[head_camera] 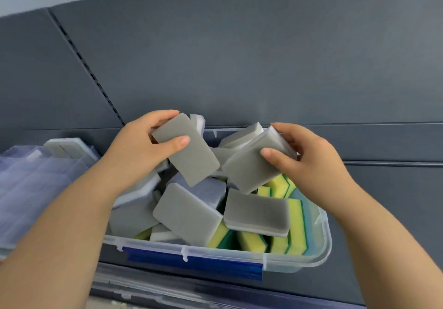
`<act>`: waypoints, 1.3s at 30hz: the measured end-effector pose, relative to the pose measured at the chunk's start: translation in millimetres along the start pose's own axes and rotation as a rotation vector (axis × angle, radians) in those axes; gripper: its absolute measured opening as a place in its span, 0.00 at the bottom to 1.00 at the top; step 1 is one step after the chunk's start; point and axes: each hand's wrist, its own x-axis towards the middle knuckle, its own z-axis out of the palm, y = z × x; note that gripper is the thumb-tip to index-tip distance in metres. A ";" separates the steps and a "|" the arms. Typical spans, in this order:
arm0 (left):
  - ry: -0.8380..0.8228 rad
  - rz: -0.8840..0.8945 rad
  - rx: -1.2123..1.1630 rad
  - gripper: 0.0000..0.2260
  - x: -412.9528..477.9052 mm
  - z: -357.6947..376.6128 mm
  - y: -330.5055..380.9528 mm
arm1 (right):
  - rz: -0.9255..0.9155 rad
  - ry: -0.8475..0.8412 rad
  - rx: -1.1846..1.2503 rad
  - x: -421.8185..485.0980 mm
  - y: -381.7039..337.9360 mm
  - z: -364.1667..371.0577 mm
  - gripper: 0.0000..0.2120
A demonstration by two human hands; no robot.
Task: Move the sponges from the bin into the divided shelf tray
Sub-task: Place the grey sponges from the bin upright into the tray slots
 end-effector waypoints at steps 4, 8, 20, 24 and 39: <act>0.065 0.046 -0.002 0.21 -28.5 -2.4 -8.4 | -0.041 -0.028 -0.008 -15.1 -13.6 17.2 0.22; 0.100 0.089 0.005 0.22 -63.2 -21.1 -18.8 | -0.126 0.027 -0.088 -29.4 -42.3 36.5 0.23; 0.354 -0.042 -0.496 0.17 -192.1 -145.9 -122.9 | -0.287 0.116 -0.087 -119.6 -173.3 176.1 0.19; 0.121 -0.244 -0.409 0.25 -225.8 -178.1 -189.4 | -0.262 0.012 0.006 -137.4 -208.8 253.9 0.17; 0.154 -0.242 -0.377 0.16 -139.5 -283.5 -329.3 | -0.334 -0.132 -0.180 -42.6 -266.2 408.8 0.20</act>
